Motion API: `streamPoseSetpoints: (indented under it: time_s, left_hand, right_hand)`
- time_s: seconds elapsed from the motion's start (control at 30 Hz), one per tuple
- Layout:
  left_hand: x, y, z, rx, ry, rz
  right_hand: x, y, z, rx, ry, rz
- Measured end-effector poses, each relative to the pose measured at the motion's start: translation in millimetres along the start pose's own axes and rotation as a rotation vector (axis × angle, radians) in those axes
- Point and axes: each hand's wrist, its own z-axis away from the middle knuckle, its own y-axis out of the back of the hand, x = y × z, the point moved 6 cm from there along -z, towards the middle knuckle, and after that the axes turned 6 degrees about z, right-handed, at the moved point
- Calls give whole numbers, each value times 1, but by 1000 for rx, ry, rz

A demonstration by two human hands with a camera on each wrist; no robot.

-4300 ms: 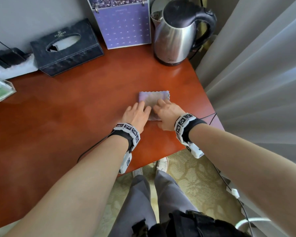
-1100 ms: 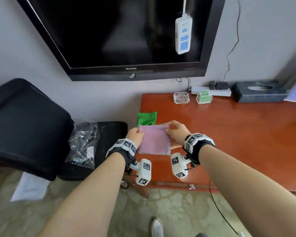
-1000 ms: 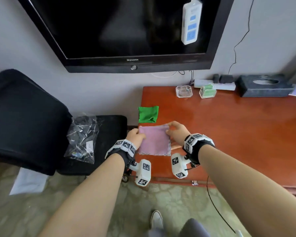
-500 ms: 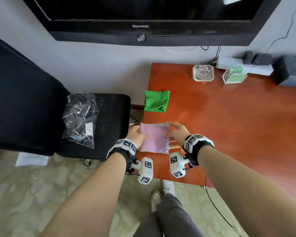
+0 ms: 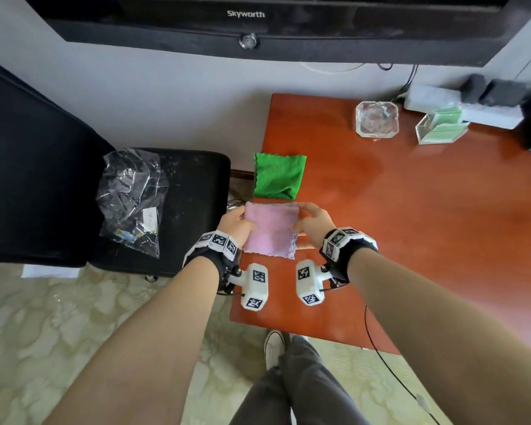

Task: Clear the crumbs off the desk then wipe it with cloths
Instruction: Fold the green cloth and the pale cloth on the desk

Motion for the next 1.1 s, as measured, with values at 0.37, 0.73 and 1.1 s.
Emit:
streamPoseSetpoints:
  time_s: [0.37,0.73,1.1]
  left_hand:
    - [44,-13,-7,171,-407,-760]
    - [31,-50,-28,-39,-623,-1271]
    - [30,-49,-25,-64,-584,-1228]
  right_hand:
    - [-56,25,-19,379,322,893]
    - [-62,5,-46,366,258,1134]
    - [-65,4,-43,371,328,1316]
